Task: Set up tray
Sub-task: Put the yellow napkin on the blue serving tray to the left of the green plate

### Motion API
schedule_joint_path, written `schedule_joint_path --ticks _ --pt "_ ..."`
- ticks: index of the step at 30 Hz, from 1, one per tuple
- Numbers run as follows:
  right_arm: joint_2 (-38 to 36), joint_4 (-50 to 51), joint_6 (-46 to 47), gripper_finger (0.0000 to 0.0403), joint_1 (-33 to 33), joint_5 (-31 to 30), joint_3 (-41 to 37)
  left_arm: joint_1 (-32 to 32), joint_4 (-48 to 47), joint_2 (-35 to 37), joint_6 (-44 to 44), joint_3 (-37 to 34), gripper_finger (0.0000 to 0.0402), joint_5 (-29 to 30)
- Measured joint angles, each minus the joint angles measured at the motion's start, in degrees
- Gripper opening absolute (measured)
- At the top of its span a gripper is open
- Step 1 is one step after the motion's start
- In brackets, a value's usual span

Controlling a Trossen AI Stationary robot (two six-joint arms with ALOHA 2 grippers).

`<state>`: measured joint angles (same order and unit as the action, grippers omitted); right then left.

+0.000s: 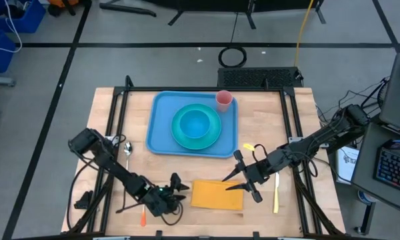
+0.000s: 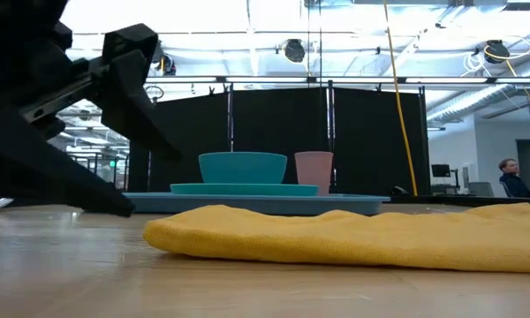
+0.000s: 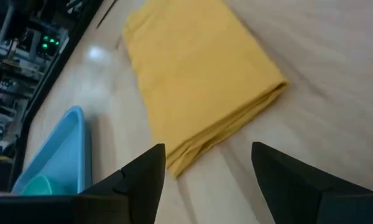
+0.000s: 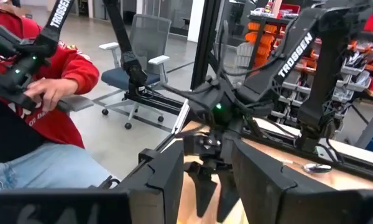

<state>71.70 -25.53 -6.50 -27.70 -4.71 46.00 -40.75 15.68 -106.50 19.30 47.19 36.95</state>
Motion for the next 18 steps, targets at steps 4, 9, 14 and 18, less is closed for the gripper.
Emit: schedule_joint_path --ticks 4,9,14,18 --pt "0.0 -0.3 0.1 0.0128 0.0 0.0 -1.3 -0.3 -2.7 -1.3 0.7 2.7 0.0244 -0.9" --pt "0.0 -3.6 0.0 0.0128 0.0 0.0 -2.4 -0.3 -4.2 -2.9 0.5 4.6 0.0244 -4.4" --pt "0.0 -3.7 -0.1 0.0128 0.0 0.0 -2.6 -0.9 -3.7 -3.2 3.1 5.9 0.0244 -5.4" --pt "0.0 -3.6 0.0 0.0128 0.0 0.0 -2.6 -0.9 -3.6 -3.3 2.1 6.0 0.0243 -8.8"
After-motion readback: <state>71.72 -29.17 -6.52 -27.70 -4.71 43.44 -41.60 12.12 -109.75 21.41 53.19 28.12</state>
